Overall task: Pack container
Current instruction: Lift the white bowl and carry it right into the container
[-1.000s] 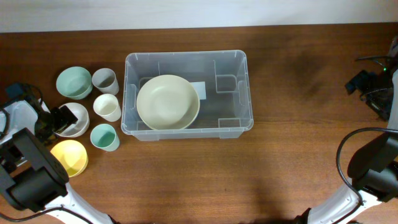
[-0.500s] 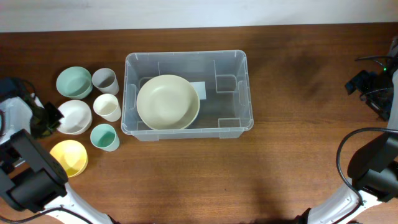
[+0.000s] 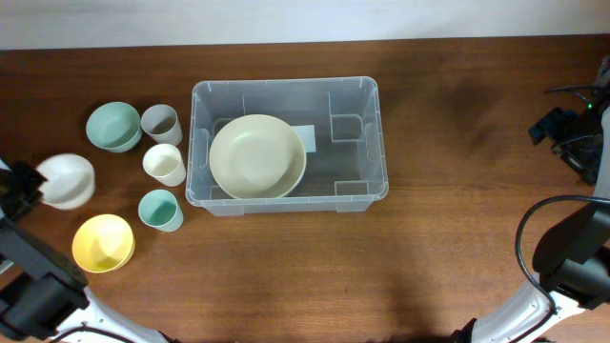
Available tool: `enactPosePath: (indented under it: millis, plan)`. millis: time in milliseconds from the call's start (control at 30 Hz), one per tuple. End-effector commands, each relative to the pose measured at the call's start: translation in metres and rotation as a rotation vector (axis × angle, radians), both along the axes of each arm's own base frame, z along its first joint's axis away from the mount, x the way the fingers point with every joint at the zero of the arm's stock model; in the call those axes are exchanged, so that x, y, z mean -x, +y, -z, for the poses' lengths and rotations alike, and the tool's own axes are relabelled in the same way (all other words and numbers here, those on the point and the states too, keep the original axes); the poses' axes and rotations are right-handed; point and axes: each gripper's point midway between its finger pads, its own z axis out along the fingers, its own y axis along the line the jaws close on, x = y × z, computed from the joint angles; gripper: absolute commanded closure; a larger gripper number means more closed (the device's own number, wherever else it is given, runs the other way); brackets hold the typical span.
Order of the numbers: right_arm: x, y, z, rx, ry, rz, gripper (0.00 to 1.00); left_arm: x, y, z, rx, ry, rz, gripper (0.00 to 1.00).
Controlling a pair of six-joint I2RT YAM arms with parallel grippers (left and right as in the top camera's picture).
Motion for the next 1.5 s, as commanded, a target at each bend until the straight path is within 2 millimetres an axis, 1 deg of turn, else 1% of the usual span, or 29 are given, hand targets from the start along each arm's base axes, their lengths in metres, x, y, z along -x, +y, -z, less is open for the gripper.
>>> enactPosePath:
  millis: [0, 67, 100, 167, 200, 233, 267, 300, 333, 400, 433, 500, 567, 600, 633, 700, 733, 767, 800, 833, 867, 967, 1000, 1200, 1367, 1467]
  plan:
    - [0.0, 0.0, 0.001, 0.0, 0.002, 0.009, 0.01, -0.027, -0.002, -0.086, -0.055, -0.25, 0.042, 0.99]
    - [0.0, 0.0, 0.001, 0.0, 0.002, 0.009, 0.01, -0.042, -0.014, -0.131, -0.07, -0.385, 0.092, 0.99]
    - [0.0, 0.0, 0.001, 0.0, 0.002, 0.009, 0.01, -0.047, -0.022, -0.149, -0.074, -0.439, 0.119, 0.99]
    - [0.0, 0.0, 0.001, 0.0, 0.002, 0.009, 0.01, -0.06, -0.05, -0.194, -0.082, -0.577, 0.208, 0.99]
    - [0.0, 0.0, 0.001, 0.0, 0.002, 0.009, 0.01, -0.065, -0.067, -0.214, -0.09, -0.634, 0.257, 0.99]
    - [0.0, 0.0, 0.001, 0.0, 0.002, 0.009, 0.01, -0.07, -0.09, -0.235, -0.104, -0.682, 0.316, 0.99]
    - [0.0, 0.0, 0.001, 0.0, 0.002, 0.009, 0.01, -0.072, -0.103, -0.244, -0.113, -0.699, 0.349, 0.99]
    - [0.0, 0.0, 0.001, 0.0, 0.002, 0.009, 0.01, -0.078, -0.132, -0.258, -0.131, -0.726, 0.433, 0.99]
    - [0.001, 0.0, 0.001, 0.0, 0.002, 0.009, 0.01, -0.081, -0.153, -0.266, -0.14, -0.742, 0.499, 0.99]
    - [0.0, 0.0, 0.001, 0.0, 0.002, 0.009, 0.01, -0.091, -0.206, -0.275, -0.135, -0.768, 0.65, 0.99]
    - [0.0, 0.0, 0.001, 0.0, 0.002, 0.009, 0.01, -0.099, -0.248, -0.275, -0.113, -0.774, 0.745, 0.99]
    - [0.0, 0.0, 0.001, 0.0, 0.002, 0.009, 0.01, -0.107, -0.289, -0.268, -0.091, -0.759, 0.828, 0.99]
    - [0.0, 0.0, 0.001, 0.0, 0.002, 0.009, 0.01, -0.116, -0.344, -0.255, -0.065, -0.736, 0.938, 0.99]
    - [0.0, 0.0, 0.001, 0.0, 0.002, 0.009, 0.01, -0.119, -0.364, -0.249, -0.05, -0.731, 0.98, 0.99]
    - [0.0, 0.0, 0.001, 0.0, 0.002, 0.009, 0.01, -0.122, -0.389, -0.241, -0.026, -0.727, 1.031, 0.99]
    - [0.0, 0.0, 0.001, 0.0, 0.002, 0.009, 0.01, -0.126, -0.427, -0.225, 0.013, -0.709, 1.108, 0.99]
    - [0.0, 0.0, 0.001, 0.0, 0.002, 0.009, 0.01, -0.128, -0.448, -0.212, 0.034, -0.689, 1.148, 0.99]
    - [0.0, 0.0, 0.001, 0.0, 0.002, 0.009, 0.01, -0.129, -0.46, -0.202, 0.042, -0.668, 1.169, 0.99]
    - [0.0, 0.0, 0.001, 0.0, 0.002, 0.009, 0.01, -0.131, -0.473, -0.187, 0.047, -0.635, 1.191, 0.99]
    - [0.0, 0.0, 0.001, 0.0, 0.002, 0.009, 0.01, -0.132, -0.482, -0.176, 0.047, -0.612, 1.204, 0.99]
    - [0.0, 0.0, 0.001, 0.0, 0.002, 0.009, 0.01, -0.134, -0.492, -0.161, 0.052, -0.58, 1.22, 0.99]
    - [0.0, 0.0, 0.001, 0.0, 0.002, 0.009, 0.01, -0.136, -0.513, -0.129, 0.081, -0.523, 1.258, 0.99]
    - [0.0, 0.0, 0.001, 0.0, 0.002, 0.009, 0.01, -0.136, -0.522, -0.114, 0.094, -0.494, 1.272, 0.99]
    - [0.0, 0.0, 0.001, 0.0, 0.002, 0.009, 0.01, -0.137, -0.534, -0.073, 0.125, -0.408, 1.292, 0.99]
    - [0.0, 0.0, 0.001, 0.0, 0.002, 0.009, 0.01, -0.137, -0.539, -0.045, 0.141, -0.355, 1.301, 0.99]
    - [0.0, 0.0, 0.001, 0.0, 0.002, 0.009, 0.01, -0.138, -0.539, -0.023, 0.154, -0.309, 1.299, 0.99]
